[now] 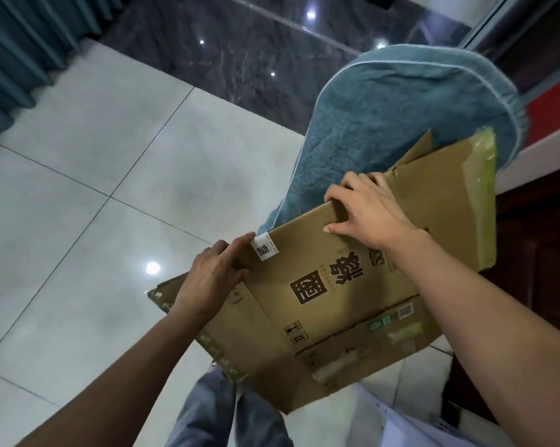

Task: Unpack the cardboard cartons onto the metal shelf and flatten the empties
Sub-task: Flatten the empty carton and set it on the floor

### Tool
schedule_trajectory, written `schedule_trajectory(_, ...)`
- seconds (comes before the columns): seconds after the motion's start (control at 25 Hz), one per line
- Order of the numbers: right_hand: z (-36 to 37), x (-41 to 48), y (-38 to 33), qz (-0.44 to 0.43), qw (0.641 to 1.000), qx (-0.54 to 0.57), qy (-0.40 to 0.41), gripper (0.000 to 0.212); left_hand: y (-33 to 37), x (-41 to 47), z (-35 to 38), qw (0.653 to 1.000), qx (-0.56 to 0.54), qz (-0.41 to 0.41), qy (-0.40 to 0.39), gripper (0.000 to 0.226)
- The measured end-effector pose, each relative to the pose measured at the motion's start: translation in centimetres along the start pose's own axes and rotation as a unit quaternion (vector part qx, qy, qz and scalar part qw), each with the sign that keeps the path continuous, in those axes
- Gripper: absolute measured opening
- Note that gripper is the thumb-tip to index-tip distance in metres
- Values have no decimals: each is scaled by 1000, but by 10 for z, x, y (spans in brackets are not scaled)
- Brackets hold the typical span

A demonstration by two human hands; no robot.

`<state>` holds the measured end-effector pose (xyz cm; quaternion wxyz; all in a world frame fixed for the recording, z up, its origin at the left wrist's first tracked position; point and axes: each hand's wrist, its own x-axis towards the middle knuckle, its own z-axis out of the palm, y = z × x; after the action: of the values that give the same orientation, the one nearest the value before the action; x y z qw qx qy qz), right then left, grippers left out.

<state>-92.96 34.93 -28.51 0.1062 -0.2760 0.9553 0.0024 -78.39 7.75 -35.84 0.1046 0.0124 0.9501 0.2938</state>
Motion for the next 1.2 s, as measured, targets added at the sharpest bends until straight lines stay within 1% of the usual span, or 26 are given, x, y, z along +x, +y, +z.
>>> schedule_trajectory(0.16,-30,-70,13,83,994,41,59,47,40,2,-20,999,-30,43,-3,44)
schedule_trajectory(0.28,-47,-127,26,114,988,52,91,44,72,-1,-30,996,-16,86,-7,36)
schedule_trajectory(0.4,-58,-180,45,158,983,21,92,43,101,-7,-39,991,5,133,-15,35)
schedule_trajectory(0.56,-67,-238,53,215,970,39,103,41,134,-12,-54,983,39,175,-28,38)
schedule_trajectory(0.68,-72,-279,41,255,953,63,151,35,163,-12,-76,972,56,226,-34,40)
schedule_trajectory(0.8,-80,-316,27,295,928,99,206,32,195,-15,-103,958,84,270,-44,37)
schedule_trajectory(0.92,-93,-338,13,318,904,122,258,31,225,-21,-128,944,118,308,-4,30)
schedule_trajectory(1.04,-105,-353,-1,340,874,125,325,27,253,-32,-152,934,155,315,62,25)
schedule_trajectory(1.2,-120,-354,-14,363,847,127,368,28,272,-38,-173,915,181,335,132,25)
